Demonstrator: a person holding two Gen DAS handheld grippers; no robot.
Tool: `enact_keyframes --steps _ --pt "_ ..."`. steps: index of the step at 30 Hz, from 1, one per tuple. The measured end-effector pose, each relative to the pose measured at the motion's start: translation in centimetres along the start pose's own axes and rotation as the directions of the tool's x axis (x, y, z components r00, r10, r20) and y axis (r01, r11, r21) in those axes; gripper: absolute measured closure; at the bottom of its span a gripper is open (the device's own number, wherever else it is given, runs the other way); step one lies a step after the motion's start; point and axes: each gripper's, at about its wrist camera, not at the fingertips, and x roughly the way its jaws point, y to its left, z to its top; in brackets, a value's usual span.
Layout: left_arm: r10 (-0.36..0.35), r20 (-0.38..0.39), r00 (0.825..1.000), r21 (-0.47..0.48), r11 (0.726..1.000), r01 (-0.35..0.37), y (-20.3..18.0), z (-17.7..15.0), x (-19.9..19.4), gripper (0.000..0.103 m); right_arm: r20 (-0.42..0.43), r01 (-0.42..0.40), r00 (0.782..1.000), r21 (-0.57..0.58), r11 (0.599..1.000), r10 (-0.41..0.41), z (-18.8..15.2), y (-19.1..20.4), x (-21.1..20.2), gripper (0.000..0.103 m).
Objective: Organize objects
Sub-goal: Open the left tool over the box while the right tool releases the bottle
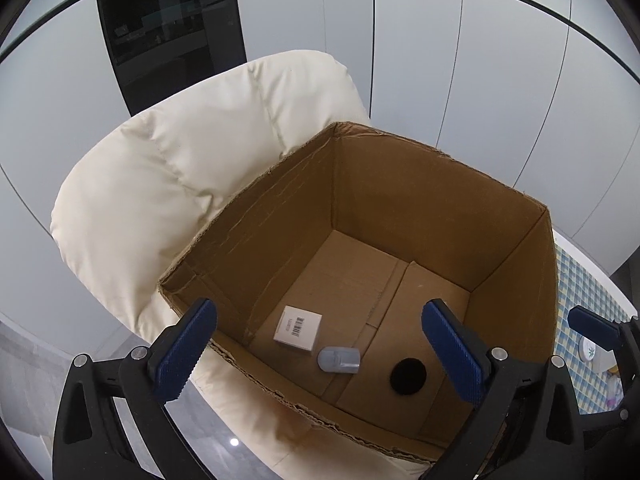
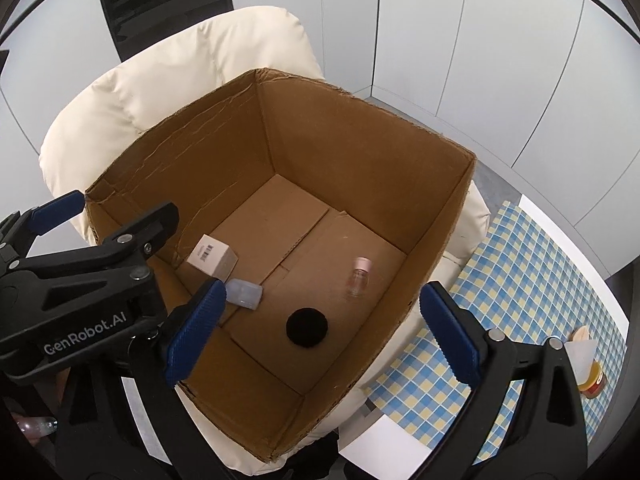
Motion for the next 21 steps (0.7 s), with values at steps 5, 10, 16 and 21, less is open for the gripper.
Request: enact_keyframes --steps 5,10,16,21 --pt "-0.003 0.006 1.000 0.000 1.000 0.003 0.0 0.0 -0.4 0.001 -0.005 -0.015 1.000 0.021 1.000 0.015 -0.1 -0.5 -0.1 0.004" --pt "-0.006 0.014 1.000 -0.005 1.000 0.006 0.1 0.1 -0.9 0.001 -0.001 -0.017 1.000 0.019 1.000 0.017 -0.1 -0.6 -0.4 0.004" --pt "0.000 0.022 1.000 -0.013 1.000 0.000 0.3 0.0 -1.9 0.001 0.002 -0.019 1.000 0.022 1.000 0.019 -0.1 -0.4 -1.2 0.004" --pt "-0.006 0.027 1.000 -0.018 1.000 0.006 0.6 -0.4 -2.9 0.001 0.012 -0.022 1.000 0.029 0.999 0.022 -0.3 -0.3 -2.4 0.004"
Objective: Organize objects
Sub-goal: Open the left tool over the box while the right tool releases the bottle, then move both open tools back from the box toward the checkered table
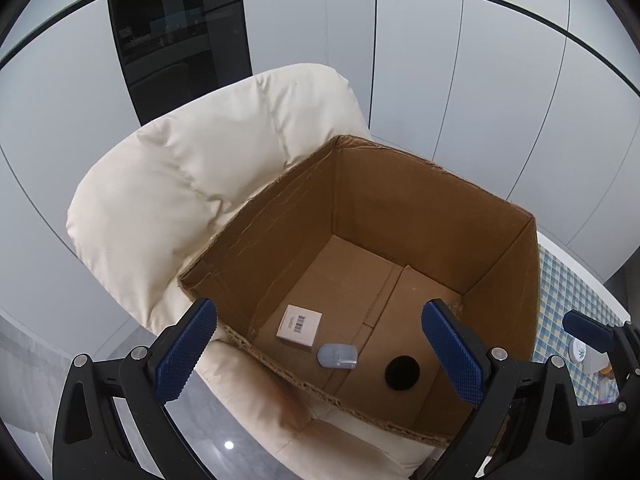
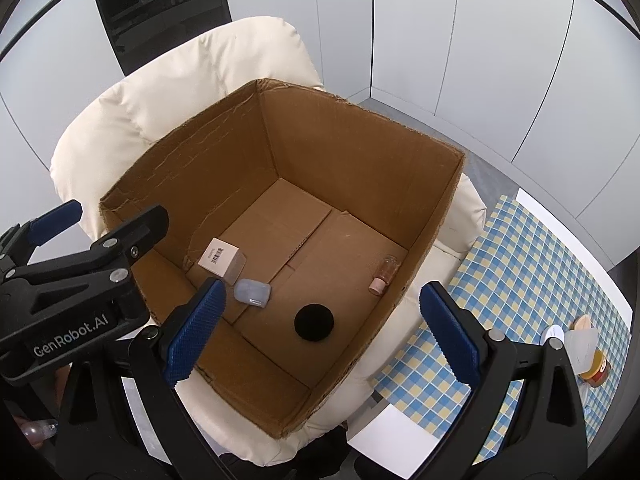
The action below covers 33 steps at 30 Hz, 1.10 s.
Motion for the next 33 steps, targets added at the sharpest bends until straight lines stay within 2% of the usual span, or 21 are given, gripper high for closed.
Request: enact_keyframes --steps 13,23,33 --pt "-0.007 -0.001 1.000 -0.034 0.999 0.007 1.7 -2.1 -4.4 0.001 0.014 -0.006 1.000 0.006 1.000 0.006 -2.1 0.6 -4.1 0.004" --pt "-0.020 -0.016 1.000 -0.037 0.999 0.019 2.8 -5.6 -8.5 0.001 -0.001 -0.045 0.999 0.032 0.998 0.045 -6.2 1.0 -8.3 0.004" --pt "0.011 -0.025 1.000 -0.006 1.000 -0.011 3.4 -10.2 -12.8 0.001 -0.025 -0.029 0.999 0.031 0.999 0.030 -11.1 1.0 -11.4 0.004"
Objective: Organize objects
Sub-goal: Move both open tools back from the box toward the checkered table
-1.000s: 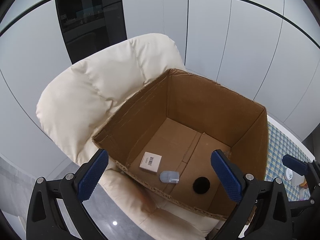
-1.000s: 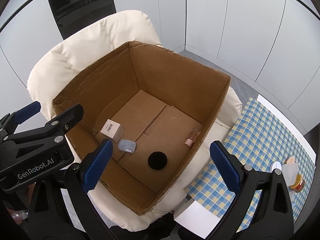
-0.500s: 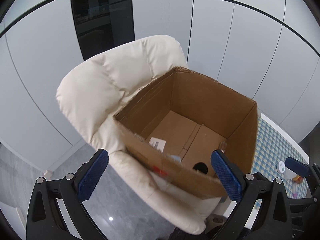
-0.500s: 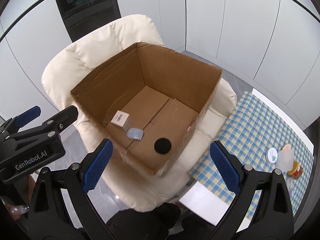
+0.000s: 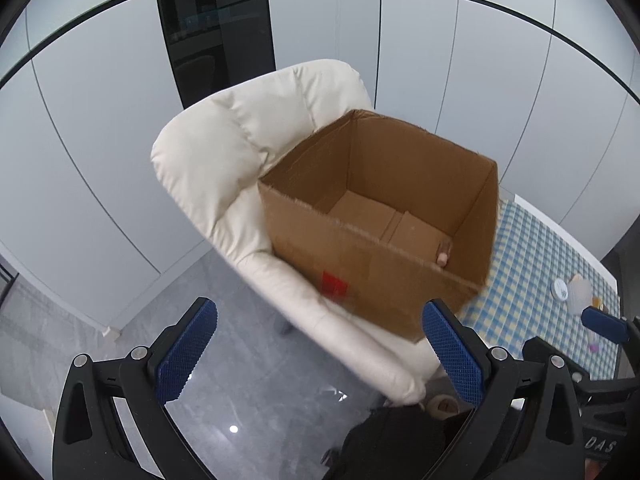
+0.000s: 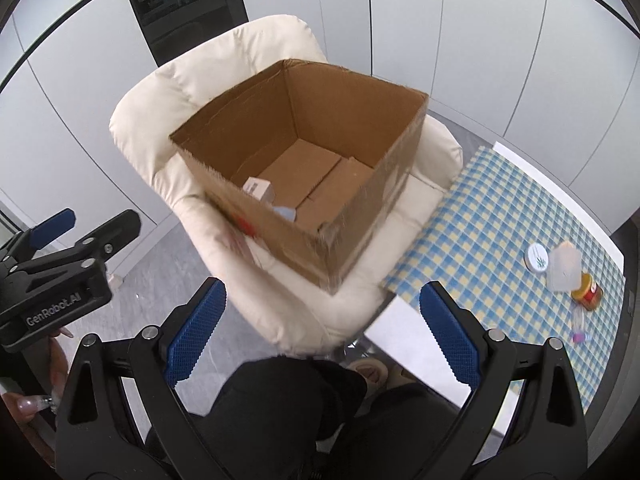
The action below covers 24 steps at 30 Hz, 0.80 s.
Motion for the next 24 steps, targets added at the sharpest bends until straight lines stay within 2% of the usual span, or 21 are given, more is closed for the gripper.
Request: enact_keyframes --steps 7,21,24 --pt "-0.005 -0.016 1.000 0.030 1.000 0.006 0.2 -3.5 -3.0 0.001 -0.001 -0.035 0.999 0.034 0.999 0.035 -3.1 -0.4 -2.6 0.004" --pt "-0.009 -0.007 1.000 0.099 0.995 0.010 -1.3 -7.8 -7.7 0.001 -0.011 -0.029 1.000 0.054 0.998 0.030 -9.1 -0.1 -6.2 0.004" --pt "-0.040 -0.026 0.999 0.095 0.995 0.042 -1.7 -8.5 -8.0 0.001 -0.013 -0.031 0.999 0.068 0.997 0.032 -10.1 -0.3 -6.8 0.004"
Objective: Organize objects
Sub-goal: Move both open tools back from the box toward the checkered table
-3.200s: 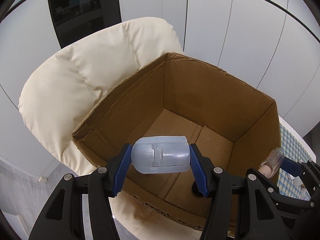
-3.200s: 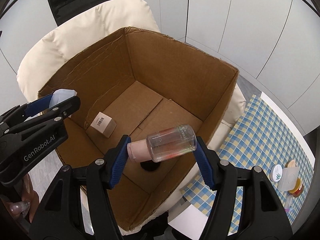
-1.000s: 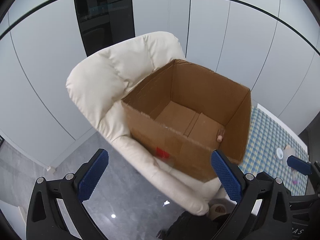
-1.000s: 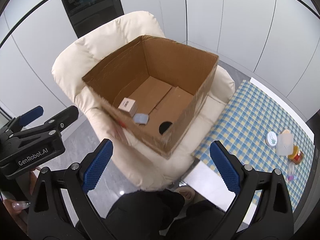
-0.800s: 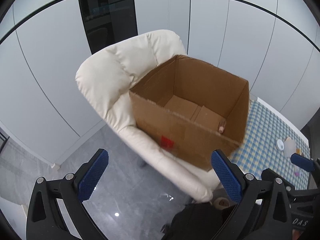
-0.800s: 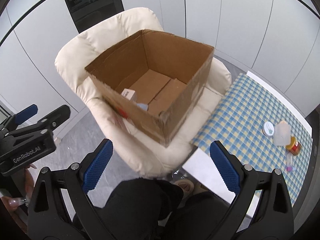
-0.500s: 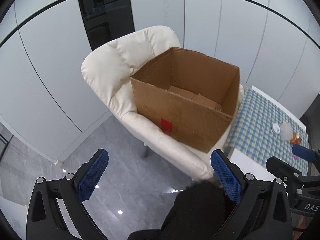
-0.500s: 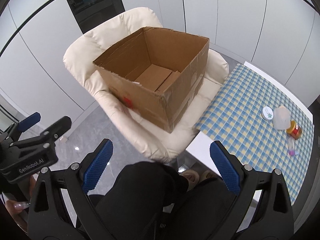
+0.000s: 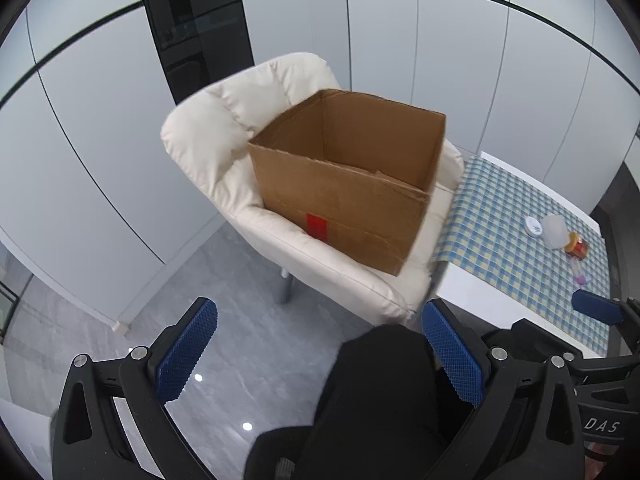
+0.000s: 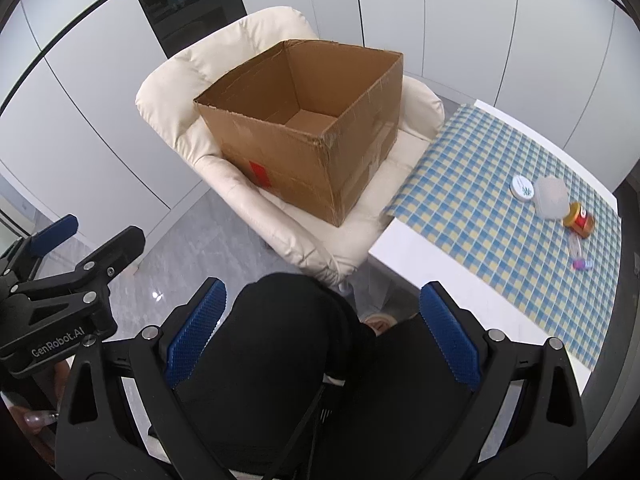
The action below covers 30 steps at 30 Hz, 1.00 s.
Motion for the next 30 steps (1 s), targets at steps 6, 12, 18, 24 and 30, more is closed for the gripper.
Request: enact_keyframes --steps 6,12,18,24,30 --pt "-0.047 -0.040 0.998 0.000 0.999 0.047 -0.7 -1.5 -0.1 0.001 0.012 0.024 1.000 -0.007 1.000 -0.024 -1.7 -0.3 -1.3 0.004" --pt "-0.063 -0.045 0.997 -0.022 0.998 0.062 -1.0 -1.6 -0.1 0.001 0.015 0.002 1.000 0.013 1.000 -0.002 -1.9 -0.8 -1.9 0.004" --pt "-0.069 -0.039 0.997 -0.020 0.997 0.068 -1.5 -1.4 -0.2 0.001 0.025 0.011 1.000 0.007 1.000 -0.011 -1.8 -1.1 -2.4 0.004" --pt "-0.083 -0.069 0.994 -0.017 0.996 0.082 -2.5 -1.3 0.6 0.001 0.039 0.015 0.999 0.028 1.000 -0.016 -1.9 -2.1 -3.1 0.004" --pt "-0.093 -0.049 0.994 0.009 0.996 0.093 -4.2 -0.5 0.4 0.001 0.057 0.039 0.997 0.080 0.996 -0.044 -2.2 -4.4 -4.1 0.004"
